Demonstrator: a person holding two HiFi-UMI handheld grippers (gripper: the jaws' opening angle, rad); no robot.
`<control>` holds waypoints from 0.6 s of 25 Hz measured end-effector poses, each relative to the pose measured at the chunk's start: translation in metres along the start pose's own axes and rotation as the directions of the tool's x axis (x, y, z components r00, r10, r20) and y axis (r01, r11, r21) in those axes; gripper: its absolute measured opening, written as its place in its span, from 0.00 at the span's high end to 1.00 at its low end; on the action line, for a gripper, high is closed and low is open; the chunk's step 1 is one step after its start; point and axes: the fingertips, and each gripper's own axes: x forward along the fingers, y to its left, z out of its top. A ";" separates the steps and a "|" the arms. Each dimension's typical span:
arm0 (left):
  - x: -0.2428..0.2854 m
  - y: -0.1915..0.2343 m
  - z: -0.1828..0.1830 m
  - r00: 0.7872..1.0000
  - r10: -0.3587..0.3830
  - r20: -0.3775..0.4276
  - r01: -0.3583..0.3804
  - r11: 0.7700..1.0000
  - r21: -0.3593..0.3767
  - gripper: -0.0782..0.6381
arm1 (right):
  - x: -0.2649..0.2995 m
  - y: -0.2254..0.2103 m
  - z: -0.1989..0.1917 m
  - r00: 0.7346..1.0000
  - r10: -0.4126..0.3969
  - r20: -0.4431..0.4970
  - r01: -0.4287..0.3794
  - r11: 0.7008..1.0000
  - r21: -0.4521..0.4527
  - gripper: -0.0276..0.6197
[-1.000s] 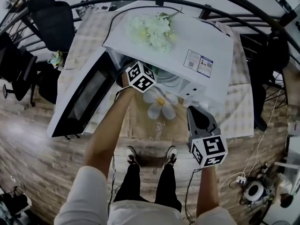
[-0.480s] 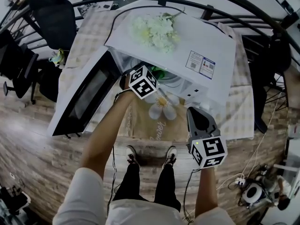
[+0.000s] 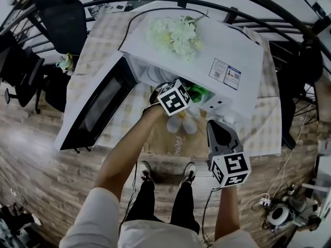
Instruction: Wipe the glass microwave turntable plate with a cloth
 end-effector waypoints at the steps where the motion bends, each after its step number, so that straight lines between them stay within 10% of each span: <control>1: -0.002 0.003 0.001 1.000 -0.002 0.010 0.002 1.000 0.002 0.77 | 0.001 0.000 -0.001 1.000 0.000 0.000 0.000 1.000 0.002 0.94; 4: -0.018 0.038 0.001 0.985 0.167 0.049 -0.169 0.985 0.045 0.77 | 0.003 0.003 -0.002 1.000 0.007 -0.004 -0.007 1.000 0.000 0.94; 8: -0.045 0.118 -0.026 0.840 0.540 -0.060 -0.529 0.838 0.129 0.77 | 0.004 0.003 -0.002 1.000 0.012 -0.008 -0.012 1.000 -0.002 0.94; 12: -0.055 0.160 -0.054 0.733 0.651 -0.198 -0.614 0.758 0.220 0.77 | 0.005 0.011 -0.006 0.999 0.045 -0.020 -0.046 0.999 -0.025 0.94; 15: -0.053 0.167 -0.059 0.727 0.651 -0.220 -0.615 0.759 0.214 0.77 | 0.007 0.020 -0.010 0.997 0.074 -0.030 -0.075 0.996 -0.048 0.94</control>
